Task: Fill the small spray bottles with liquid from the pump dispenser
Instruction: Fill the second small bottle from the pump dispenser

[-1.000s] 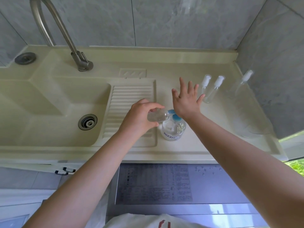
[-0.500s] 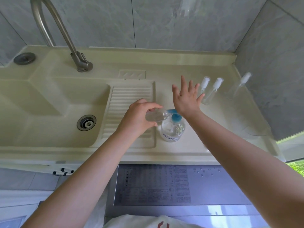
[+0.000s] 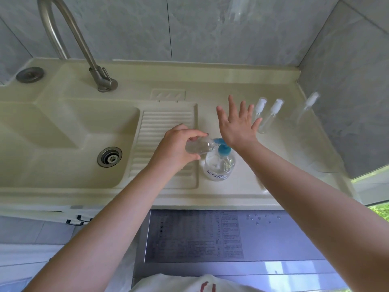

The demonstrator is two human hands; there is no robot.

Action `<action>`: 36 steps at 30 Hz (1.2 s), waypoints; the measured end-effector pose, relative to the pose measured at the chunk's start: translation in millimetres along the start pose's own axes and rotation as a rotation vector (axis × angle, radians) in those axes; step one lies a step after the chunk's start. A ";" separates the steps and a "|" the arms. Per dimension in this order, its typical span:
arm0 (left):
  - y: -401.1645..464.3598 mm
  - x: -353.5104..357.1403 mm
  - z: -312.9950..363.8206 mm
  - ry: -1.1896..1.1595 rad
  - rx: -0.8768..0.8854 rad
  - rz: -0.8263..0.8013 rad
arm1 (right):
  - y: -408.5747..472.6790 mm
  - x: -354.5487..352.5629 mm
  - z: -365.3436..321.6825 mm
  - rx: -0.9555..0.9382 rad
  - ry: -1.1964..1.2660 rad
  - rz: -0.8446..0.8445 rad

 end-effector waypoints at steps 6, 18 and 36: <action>1.7 2.5 -3.0 0.010 -0.002 -0.005 | 0.1 15.6 8.4 0.045 -0.019 -0.069; 2.9 1.6 -2.0 -0.001 0.017 -0.017 | -0.7 12.9 5.3 -0.013 -0.057 -0.038; 1.0 3.7 -6.6 0.002 -0.003 -0.014 | -0.4 17.8 4.9 -0.033 -0.074 -0.045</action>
Point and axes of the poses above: each hand's wrist, its own y-axis towards the middle knuckle, its own x-axis out of the palm, z = x × y, the point moved 8 cm from there along y, towards the middle knuckle
